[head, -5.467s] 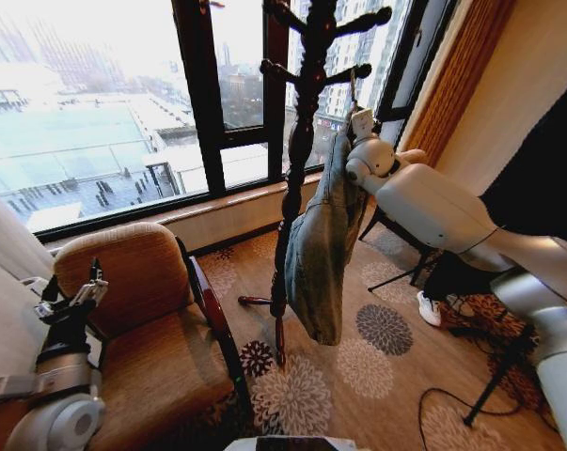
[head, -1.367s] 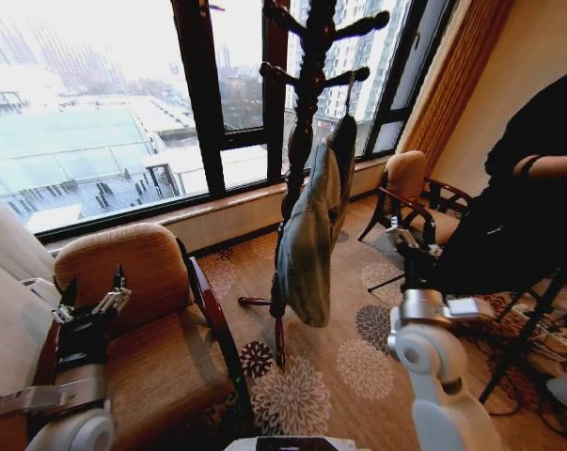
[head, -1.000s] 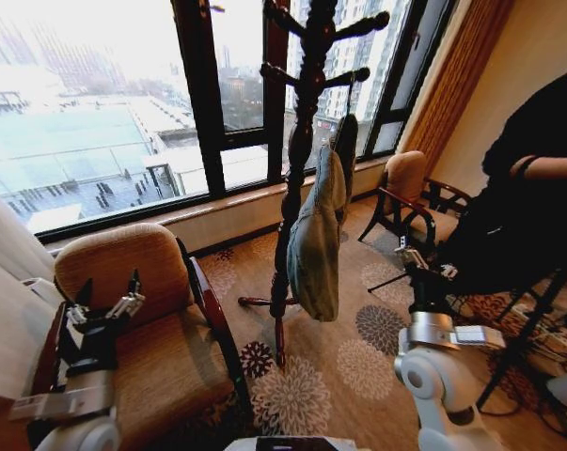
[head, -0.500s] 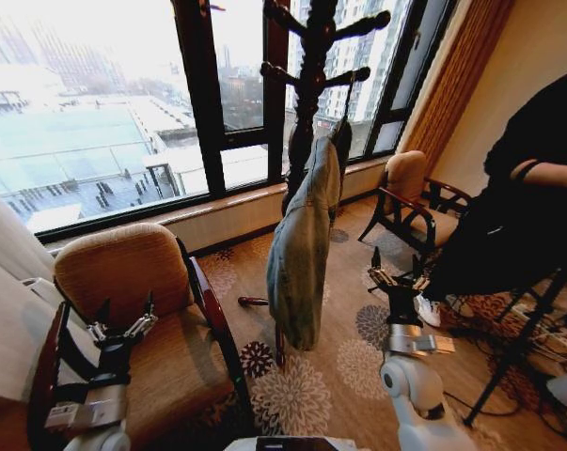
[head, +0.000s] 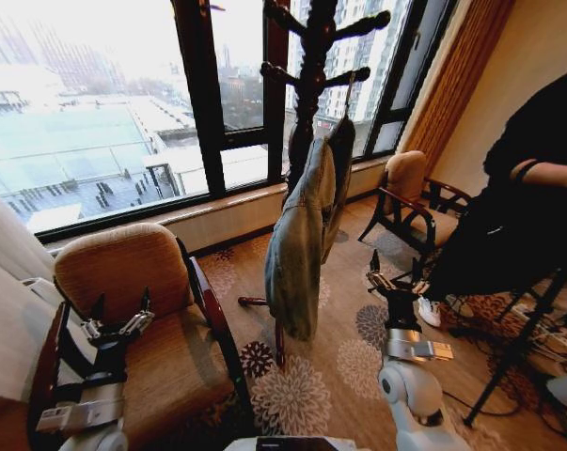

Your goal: Pick up the clothes from the bed and hang them on the clothes hanger.

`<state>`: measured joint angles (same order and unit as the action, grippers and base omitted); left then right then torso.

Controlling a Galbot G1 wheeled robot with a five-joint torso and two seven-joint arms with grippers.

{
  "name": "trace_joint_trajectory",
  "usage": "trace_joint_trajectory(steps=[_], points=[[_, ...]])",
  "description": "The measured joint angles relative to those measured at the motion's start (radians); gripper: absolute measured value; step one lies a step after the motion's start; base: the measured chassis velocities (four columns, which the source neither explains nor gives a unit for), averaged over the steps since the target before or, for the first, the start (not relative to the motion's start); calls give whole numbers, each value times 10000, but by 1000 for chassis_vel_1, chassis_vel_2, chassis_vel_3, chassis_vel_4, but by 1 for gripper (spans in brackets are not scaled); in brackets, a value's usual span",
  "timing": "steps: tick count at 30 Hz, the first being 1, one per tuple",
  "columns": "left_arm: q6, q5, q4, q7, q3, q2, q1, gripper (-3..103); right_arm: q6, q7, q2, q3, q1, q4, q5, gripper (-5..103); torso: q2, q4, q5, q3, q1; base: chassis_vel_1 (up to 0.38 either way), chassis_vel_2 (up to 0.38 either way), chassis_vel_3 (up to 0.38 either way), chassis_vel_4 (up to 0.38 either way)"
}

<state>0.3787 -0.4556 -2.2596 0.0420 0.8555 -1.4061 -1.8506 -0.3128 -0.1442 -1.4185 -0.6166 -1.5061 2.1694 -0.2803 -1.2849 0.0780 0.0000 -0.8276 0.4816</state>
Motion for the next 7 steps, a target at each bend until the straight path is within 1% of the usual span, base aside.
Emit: trace_joint_trajectory(steps=[7], points=[[0, -3, -5, -3, 3, 0, -4, 100, 8, -14, 1, -4, 3, 7, -8, 100, 0, 0, 0, 0, 0, 0, 0, 0, 0]])
